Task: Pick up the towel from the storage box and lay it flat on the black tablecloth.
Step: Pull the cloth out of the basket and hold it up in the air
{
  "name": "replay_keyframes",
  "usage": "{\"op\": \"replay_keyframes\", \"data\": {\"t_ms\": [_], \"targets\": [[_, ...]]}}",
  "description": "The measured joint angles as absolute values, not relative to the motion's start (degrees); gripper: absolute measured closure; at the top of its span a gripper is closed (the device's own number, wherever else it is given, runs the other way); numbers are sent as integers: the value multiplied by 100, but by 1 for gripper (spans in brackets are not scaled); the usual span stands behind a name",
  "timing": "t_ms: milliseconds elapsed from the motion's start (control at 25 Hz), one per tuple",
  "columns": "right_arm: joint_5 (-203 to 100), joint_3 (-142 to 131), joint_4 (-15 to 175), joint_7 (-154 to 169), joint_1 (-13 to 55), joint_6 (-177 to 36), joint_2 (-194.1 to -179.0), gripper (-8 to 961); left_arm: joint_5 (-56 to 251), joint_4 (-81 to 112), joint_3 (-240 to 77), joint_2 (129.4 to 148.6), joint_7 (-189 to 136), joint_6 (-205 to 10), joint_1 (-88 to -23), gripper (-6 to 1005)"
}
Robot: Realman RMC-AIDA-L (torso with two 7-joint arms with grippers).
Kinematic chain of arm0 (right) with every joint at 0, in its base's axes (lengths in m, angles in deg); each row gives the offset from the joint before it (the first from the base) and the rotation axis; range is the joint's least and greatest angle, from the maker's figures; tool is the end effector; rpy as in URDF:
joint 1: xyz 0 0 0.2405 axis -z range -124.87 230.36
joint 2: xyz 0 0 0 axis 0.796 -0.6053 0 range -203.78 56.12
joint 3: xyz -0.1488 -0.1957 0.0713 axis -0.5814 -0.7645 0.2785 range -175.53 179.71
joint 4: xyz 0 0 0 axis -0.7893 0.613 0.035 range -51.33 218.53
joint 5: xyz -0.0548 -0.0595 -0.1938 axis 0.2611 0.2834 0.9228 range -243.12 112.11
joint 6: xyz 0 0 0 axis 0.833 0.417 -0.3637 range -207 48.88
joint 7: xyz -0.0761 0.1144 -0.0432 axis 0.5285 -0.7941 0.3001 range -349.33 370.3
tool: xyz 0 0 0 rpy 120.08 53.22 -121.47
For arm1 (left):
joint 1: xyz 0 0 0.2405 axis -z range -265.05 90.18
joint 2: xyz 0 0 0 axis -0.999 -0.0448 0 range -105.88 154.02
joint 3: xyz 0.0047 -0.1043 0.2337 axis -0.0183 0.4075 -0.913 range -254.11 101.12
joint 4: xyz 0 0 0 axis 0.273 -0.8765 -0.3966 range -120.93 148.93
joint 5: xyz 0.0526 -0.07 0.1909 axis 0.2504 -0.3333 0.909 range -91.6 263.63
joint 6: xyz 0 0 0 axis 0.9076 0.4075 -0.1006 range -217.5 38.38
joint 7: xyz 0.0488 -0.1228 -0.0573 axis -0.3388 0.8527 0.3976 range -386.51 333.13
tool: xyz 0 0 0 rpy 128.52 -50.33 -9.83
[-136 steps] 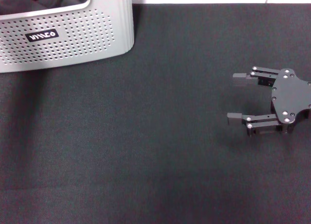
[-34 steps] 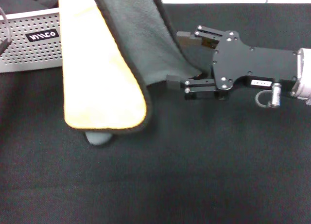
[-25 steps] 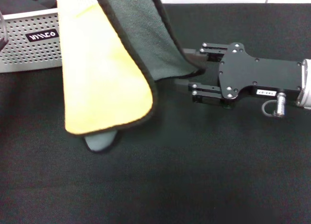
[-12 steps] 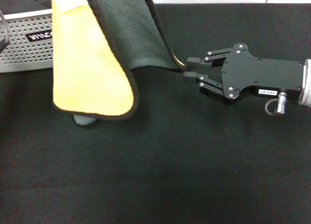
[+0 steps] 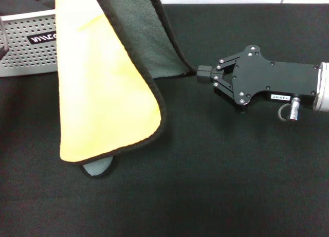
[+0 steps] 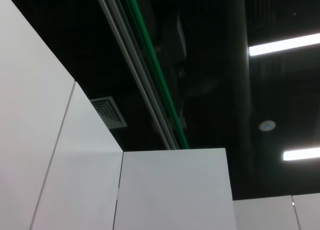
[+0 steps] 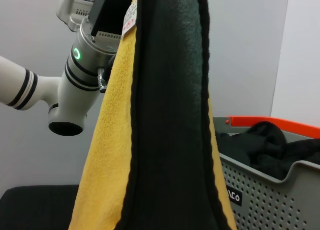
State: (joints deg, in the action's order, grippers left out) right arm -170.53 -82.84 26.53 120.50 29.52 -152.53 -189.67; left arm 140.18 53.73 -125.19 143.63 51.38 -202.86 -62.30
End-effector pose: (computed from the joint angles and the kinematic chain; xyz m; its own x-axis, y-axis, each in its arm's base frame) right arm 0.1596 0.3308 -0.0187 0.8129 0.1122 -0.5715 -0.0530 -0.9629 -0.2645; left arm -0.1854 0.2958 0.1009 0.1076 -0.1417 0.9840 0.2059 -0.9652 -0.1615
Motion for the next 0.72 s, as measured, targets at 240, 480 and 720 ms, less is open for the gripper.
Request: {"op": "replay_keyframes", "data": {"t_ms": [240,480,720], "targets": [[-17002,-8284,2613,12048,2959,-15267,-18949,930,14051,5343,-12713,14353,5150,-20369,-6285,975],[-16718,-8238,2251,11973,3107,-15256,-18943,955,14036,5366,-12750,14355,5167,-20442,-6410,975],[-16696,-8230,2199,11914,3165,-15340,-18934,950,13995,5372,-12738,14342,5170,-20452,-6407,975]]}}
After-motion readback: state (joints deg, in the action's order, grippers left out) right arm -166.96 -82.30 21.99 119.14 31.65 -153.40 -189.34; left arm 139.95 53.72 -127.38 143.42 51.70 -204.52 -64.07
